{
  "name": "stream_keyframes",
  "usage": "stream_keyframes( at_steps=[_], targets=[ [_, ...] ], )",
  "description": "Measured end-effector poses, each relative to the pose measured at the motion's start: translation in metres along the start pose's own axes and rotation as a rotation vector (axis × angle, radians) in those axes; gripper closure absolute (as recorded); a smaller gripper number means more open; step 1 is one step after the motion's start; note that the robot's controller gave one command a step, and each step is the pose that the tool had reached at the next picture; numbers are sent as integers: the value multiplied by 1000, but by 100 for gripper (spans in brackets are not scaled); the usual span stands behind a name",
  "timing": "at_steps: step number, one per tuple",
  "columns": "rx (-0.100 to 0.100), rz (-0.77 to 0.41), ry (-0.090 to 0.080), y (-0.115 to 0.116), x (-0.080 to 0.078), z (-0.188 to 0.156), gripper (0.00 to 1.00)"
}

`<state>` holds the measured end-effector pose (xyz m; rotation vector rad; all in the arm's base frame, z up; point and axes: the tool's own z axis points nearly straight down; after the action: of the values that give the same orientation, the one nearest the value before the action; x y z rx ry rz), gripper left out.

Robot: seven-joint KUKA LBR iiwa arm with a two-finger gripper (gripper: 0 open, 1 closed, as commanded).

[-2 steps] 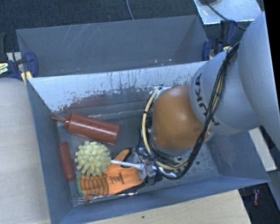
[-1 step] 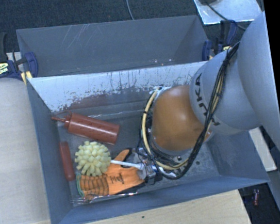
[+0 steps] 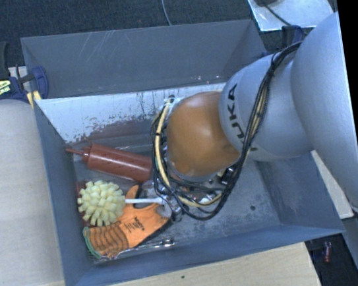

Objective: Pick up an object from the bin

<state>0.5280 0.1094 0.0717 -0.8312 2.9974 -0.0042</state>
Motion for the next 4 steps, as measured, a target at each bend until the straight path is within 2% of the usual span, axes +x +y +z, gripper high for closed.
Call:
stream_keyframes(
  at_steps=[1,2,3,4],
  targets=[
    [0,1,0,0,0,0,100],
    [2,88,0,9,-6,-1,100],
    [2,49,-4,20,-21,0,100],
    [1,262,-2,20,-10,-8,100]
  ],
)
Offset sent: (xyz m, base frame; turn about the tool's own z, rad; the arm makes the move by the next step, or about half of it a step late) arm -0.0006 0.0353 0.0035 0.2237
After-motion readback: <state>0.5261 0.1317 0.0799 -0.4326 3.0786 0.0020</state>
